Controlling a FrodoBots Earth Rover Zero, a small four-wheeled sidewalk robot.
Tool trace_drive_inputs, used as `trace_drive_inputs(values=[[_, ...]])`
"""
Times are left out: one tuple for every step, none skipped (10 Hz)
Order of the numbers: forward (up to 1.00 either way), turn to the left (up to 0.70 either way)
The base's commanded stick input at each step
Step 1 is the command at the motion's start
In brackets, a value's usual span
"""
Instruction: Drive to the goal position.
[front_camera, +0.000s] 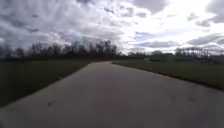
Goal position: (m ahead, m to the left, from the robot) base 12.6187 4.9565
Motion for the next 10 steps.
trace_drive_inputs(values=[[0.99,0.00],[0.99,0.00],[0.99,0.00],[0.99,0.00],[0.99,0.00],[0.99,0.00],[0.99,0.00],[0.99,0.00],[0.99,0.00],[0.99,0.00]])
